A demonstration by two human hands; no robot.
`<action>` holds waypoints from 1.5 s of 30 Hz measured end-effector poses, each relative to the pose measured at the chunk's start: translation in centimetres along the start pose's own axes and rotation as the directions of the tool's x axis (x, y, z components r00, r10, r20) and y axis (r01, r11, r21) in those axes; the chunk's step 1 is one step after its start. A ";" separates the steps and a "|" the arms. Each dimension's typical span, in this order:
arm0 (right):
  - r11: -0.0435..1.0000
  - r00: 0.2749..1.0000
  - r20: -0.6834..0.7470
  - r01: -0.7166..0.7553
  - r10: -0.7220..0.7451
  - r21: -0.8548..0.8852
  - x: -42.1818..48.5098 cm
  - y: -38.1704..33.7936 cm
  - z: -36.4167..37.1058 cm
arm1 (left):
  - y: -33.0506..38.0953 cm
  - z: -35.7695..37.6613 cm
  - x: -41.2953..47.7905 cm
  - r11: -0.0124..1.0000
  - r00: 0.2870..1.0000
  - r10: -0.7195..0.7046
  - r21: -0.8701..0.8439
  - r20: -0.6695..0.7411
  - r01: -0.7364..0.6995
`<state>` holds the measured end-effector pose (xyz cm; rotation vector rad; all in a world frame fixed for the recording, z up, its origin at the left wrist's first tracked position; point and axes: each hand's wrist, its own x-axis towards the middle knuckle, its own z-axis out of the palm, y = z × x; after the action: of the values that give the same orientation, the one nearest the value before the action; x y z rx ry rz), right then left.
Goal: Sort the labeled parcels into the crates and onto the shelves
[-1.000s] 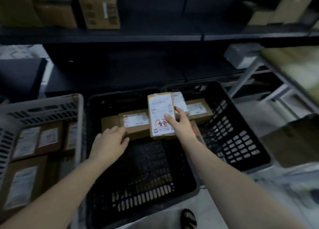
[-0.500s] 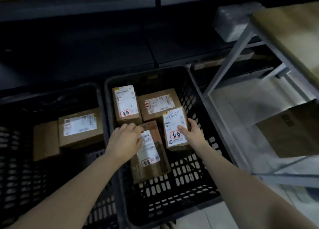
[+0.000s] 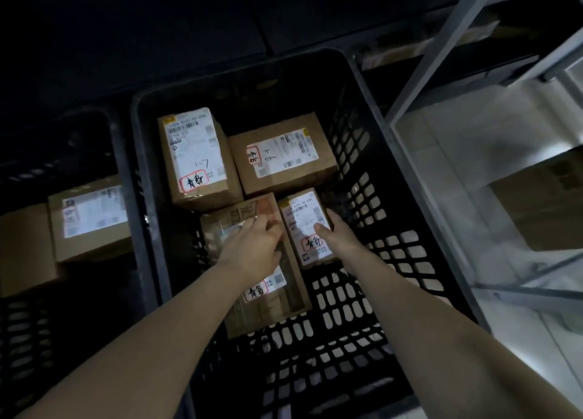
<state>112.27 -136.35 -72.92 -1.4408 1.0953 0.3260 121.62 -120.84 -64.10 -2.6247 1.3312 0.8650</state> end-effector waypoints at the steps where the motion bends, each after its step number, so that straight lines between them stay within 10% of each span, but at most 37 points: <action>1: 0.999 1.000 -0.004 0.006 -0.006 -0.042 0.7 0.2 0.4 | -0.1 0.2 0.3 1.000 1.000 0.001 -0.003 -0.016 -0.001; 10: 0.819 0.981 -0.192 -0.086 -0.030 -0.568 1.7 -1.8 1.3 | -0.9 -0.3 0.8 0.997 0.992 0.056 0.056 -0.112 -0.050; 15: 0.780 0.868 -0.184 0.297 -0.461 -0.551 -2.9 -8.5 2.1 | -2.1 -4.5 -0.8 0.988 0.926 0.153 0.039 -0.344 -0.149; 19: 0.804 0.849 -0.088 0.453 -0.521 -0.386 -5.1 -14.0 5.0 | -3.6 -7.0 -2.3 1.000 0.792 -0.004 -0.016 -0.611 -0.007; 24: 0.929 0.959 0.093 0.284 -0.269 -0.237 -5.2 -17.3 9.1 | -4.6 -7.6 -2.5 0.823 0.835 -0.469 -0.486 -0.287 0.295; 28: 0.979 0.976 0.168 0.162 -0.140 -0.127 -5.5 -17.1 10.1 | -4.5 -7.8 -1.7 0.570 0.828 -0.555 -0.760 -0.078 0.311; 33: 0.967 0.966 0.165 0.165 -0.197 0.193 -5.3 -15.4 10.4 | -3.9 -8.3 -1.4 0.561 0.789 -0.608 -0.751 -0.086 0.350; 45: 0.921 0.921 -0.072 0.387 -0.383 0.047 -6.7 -14.9 6.5 | -1.9 -7.6 -2.6 0.656 0.831 -0.488 -0.740 -0.267 0.148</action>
<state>122.81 -130.47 -60.12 -1.5813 0.8357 -0.0331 125.24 -120.15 -56.73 -3.6907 0.5324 0.8470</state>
